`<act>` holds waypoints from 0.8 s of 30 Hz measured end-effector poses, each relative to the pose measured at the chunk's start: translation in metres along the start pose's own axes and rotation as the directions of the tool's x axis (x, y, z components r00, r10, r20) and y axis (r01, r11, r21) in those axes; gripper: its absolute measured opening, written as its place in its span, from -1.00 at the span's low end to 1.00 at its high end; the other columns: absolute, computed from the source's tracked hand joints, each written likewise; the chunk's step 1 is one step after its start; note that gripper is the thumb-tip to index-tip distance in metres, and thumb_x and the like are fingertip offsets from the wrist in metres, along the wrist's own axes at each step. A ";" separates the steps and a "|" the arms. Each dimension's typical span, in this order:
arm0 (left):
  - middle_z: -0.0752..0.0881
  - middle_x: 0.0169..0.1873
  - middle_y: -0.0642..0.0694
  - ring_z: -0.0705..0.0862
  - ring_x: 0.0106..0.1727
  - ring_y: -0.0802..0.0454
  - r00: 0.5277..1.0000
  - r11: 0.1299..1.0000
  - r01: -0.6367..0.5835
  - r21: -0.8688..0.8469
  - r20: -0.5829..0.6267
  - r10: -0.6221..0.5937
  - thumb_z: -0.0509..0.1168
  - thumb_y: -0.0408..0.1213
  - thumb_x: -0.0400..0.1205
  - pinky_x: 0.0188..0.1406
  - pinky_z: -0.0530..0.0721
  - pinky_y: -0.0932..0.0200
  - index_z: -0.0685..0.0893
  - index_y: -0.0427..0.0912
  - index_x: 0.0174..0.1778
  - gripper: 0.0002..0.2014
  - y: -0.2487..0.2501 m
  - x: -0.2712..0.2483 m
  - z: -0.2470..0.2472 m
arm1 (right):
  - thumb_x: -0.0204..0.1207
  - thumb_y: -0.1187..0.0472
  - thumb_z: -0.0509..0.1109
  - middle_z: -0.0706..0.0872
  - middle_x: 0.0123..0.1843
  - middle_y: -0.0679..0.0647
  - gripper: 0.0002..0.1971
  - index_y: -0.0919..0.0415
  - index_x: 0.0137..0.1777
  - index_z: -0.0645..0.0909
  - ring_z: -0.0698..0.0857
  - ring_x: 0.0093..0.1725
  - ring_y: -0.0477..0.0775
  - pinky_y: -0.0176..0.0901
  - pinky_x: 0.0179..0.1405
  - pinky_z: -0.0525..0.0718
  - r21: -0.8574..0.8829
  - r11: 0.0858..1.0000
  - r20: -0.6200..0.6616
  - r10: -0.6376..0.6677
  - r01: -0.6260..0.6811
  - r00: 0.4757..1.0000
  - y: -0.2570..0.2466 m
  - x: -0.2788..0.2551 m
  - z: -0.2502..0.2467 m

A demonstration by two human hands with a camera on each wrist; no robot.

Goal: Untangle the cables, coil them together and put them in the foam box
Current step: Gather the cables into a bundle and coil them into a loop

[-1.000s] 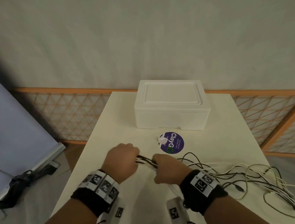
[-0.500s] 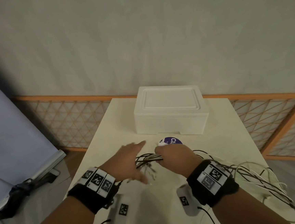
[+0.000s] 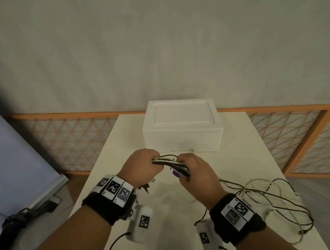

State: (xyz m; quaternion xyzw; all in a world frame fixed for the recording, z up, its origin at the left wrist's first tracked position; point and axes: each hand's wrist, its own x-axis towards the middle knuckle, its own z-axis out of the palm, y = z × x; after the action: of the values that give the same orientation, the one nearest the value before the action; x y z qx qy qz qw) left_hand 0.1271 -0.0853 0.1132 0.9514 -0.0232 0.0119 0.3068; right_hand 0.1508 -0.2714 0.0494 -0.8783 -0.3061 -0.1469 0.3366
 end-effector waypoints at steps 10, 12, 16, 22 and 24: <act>0.44 -0.60 0.00 0.39 -0.56 0.12 0.924 0.958 -0.011 -0.287 -0.369 -0.100 0.40 -0.41 0.51 -0.44 0.31 0.20 0.59 -0.25 -0.46 -0.77 0.024 0.011 -0.055 | 0.23 -0.46 0.32 0.71 -0.03 -0.18 -0.40 -0.05 0.08 0.68 0.65 0.05 -0.07 0.03 0.17 0.58 -0.067 0.920 0.180 0.393 -0.387 0.902 0.068 -0.061 -0.020; 0.43 -0.60 -0.11 0.38 -0.58 0.07 0.875 0.913 -0.065 -0.403 -0.462 -0.142 0.43 -0.34 0.45 -0.48 0.29 0.20 0.60 -0.35 -0.41 -0.80 0.027 0.016 -0.076 | 0.14 -0.65 0.16 0.70 0.21 -0.11 -0.14 -0.05 0.21 0.68 0.59 0.29 -0.05 0.06 0.35 0.49 -0.077 0.888 0.230 0.459 -0.454 0.858 0.079 -0.070 -0.030; 0.41 -0.59 -0.19 0.38 -0.50 -0.04 0.859 0.911 -0.096 -0.401 -0.495 -0.127 0.42 -0.34 0.43 -0.39 0.33 0.07 0.58 -0.36 -0.45 -0.79 0.028 0.023 -0.097 | 0.31 -0.62 -0.02 0.75 0.16 -0.06 -0.36 -0.25 -0.06 0.72 0.62 0.28 0.01 0.13 0.37 0.48 0.111 0.738 0.203 0.639 -0.665 0.742 0.097 -0.081 -0.046; 0.40 -0.72 0.05 0.38 -0.56 -0.03 0.902 0.931 -0.021 -0.365 -0.409 -0.140 0.42 -0.35 0.50 -0.39 0.36 0.11 0.57 -0.04 -0.62 -0.64 0.027 0.026 -0.083 | 0.38 -0.14 0.49 0.74 0.05 -0.11 -0.83 -0.09 -0.17 0.73 0.69 0.09 -0.02 -0.01 0.16 0.61 -0.109 0.832 -0.066 0.540 -0.544 0.839 0.080 -0.037 -0.066; 0.44 -0.68 0.05 0.40 -0.57 0.05 0.917 0.952 -0.037 -0.303 -0.388 -0.088 0.42 -0.38 0.52 -0.44 0.34 0.17 0.65 -0.14 -0.47 -0.76 0.032 0.024 -0.079 | 0.39 0.13 0.56 0.72 0.02 -0.13 -0.91 -0.02 -0.12 0.74 0.65 0.02 -0.20 -0.36 0.07 0.58 -0.018 0.957 -0.255 0.277 -0.291 0.926 0.047 -0.009 -0.080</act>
State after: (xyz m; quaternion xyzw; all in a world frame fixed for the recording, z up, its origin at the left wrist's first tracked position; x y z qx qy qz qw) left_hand 0.1486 -0.0662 0.1969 0.8706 0.0504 0.1970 0.4480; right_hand 0.1703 -0.3574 0.0800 -0.8967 -0.1269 -0.2144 0.3658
